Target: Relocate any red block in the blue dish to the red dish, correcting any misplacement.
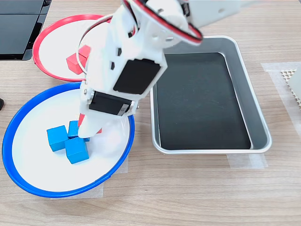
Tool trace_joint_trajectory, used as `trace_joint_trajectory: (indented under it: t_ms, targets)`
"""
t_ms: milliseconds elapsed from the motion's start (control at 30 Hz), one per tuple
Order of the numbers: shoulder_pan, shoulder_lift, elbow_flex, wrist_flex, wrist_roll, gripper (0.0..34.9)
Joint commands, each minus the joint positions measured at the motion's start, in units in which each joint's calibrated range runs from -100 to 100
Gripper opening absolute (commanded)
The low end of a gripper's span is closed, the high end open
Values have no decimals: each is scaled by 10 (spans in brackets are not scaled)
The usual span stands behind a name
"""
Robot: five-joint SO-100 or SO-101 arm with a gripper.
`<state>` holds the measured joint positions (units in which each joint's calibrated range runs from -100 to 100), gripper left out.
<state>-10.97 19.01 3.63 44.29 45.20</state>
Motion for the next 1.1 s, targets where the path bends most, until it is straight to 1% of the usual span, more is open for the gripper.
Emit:
trace_joint_trajectory:
  t_ms: [0,100,200,367,567,700,867,1067]
  targets:
    - [-7,-75,-12,11,-9,4]
    - [3,-107,-21,25,-13,4]
    - [25,-134,-25,31,-17,4]
    - [89,-149,-29,26,-23,4]
    - [173,-115,-31,18,-37,4]
    - [204,-77,-37,14,-53,4]
    - [213,-28,-66,17,-81,4]
    - [200,10,-90,30,-100,4]
